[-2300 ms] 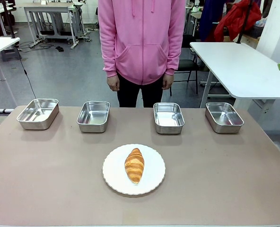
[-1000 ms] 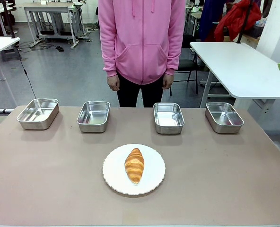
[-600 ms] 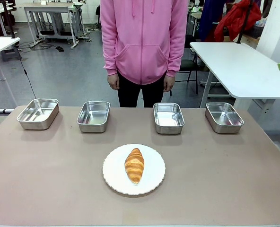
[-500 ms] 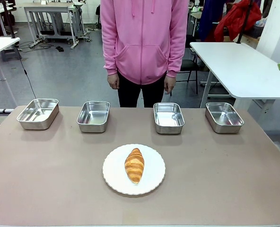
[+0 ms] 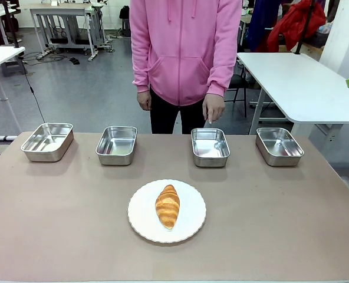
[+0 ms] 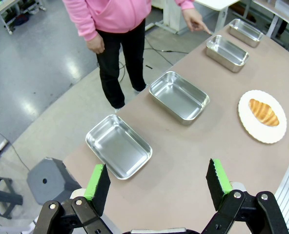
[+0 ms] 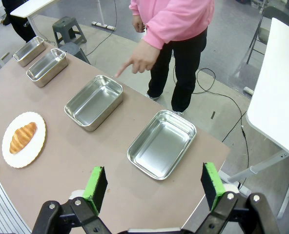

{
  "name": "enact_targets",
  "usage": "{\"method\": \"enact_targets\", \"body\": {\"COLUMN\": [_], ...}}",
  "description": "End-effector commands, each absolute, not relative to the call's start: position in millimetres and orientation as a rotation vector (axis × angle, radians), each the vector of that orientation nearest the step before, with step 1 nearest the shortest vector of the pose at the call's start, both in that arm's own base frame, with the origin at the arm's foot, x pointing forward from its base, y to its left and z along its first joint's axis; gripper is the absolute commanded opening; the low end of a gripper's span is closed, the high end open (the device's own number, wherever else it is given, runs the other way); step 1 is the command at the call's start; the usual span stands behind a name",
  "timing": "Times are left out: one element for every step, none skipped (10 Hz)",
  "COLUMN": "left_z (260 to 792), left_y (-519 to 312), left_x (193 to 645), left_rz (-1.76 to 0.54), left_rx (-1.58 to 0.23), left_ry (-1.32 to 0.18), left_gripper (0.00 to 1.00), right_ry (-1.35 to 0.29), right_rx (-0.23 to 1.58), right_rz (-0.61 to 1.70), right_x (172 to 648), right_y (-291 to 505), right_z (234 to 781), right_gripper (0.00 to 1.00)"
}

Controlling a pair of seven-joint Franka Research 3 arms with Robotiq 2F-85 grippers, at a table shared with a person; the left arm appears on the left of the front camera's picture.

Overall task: Place the bread in the container.
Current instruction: Place the Butter Roll into the Airtight Container indicated by the human.

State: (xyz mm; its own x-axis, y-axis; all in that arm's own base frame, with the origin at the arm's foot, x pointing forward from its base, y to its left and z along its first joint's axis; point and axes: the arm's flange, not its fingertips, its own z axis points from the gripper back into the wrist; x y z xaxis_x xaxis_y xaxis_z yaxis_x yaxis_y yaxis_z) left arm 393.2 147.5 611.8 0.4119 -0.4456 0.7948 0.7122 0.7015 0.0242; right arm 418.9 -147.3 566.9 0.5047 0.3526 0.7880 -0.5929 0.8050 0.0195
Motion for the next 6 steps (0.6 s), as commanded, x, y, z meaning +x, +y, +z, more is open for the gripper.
{"method": "enact_targets", "body": {"left_z": [613.0, 613.0, 613.0, 613.0, 613.0, 613.0], "left_y": [146.4, 146.4, 146.4, 146.4, 146.4, 146.4], "left_x": [392.2, 392.2, 392.2, 392.2, 392.2, 392.2], "left_rz": [-0.754, -0.754, -0.754, -0.754, -0.754, -0.754], "left_rx": [-0.347, -0.347, -0.347, -0.347, -0.347, -0.347], "left_ry": [-0.885, -0.885, -0.885, -0.885, -0.885, -0.885], "left_gripper": [1.0, 1.0, 1.0, 1.0, 1.0, 1.0], "right_ry": [-0.896, -0.896, -0.896, -0.896, -0.896, -0.896], "right_rx": [0.318, 0.318, 0.318, 0.318, 0.318, 0.318], "right_rz": [0.594, 0.594, 0.594, 0.594, 0.594, 0.594], "right_x": [421.6, 421.6, 421.6, 421.6, 421.6, 421.6], "right_y": [-148.7, -148.7, -148.7, -148.7, -148.7, -148.7], "right_z": [566.4, 566.4, 566.4, 566.4, 566.4, 566.4], "right_gripper": [1.0, 1.0, 1.0, 1.0, 1.0, 1.0]}}
